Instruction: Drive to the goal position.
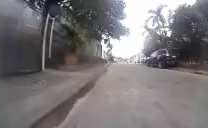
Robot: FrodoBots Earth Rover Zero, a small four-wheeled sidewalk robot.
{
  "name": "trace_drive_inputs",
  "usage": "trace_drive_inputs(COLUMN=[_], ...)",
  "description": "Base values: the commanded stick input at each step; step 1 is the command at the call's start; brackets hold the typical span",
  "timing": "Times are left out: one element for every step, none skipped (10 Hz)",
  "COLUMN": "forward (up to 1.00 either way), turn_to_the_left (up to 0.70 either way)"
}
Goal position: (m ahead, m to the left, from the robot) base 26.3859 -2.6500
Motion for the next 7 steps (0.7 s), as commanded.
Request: trace_drive_inputs(forward=[1.00,1.00,1.00,1.00,1.00,1.00,1.00], turn_to_the_left=[0.01,0.01,0.01,0.01,0.01,0.01,-0.39])
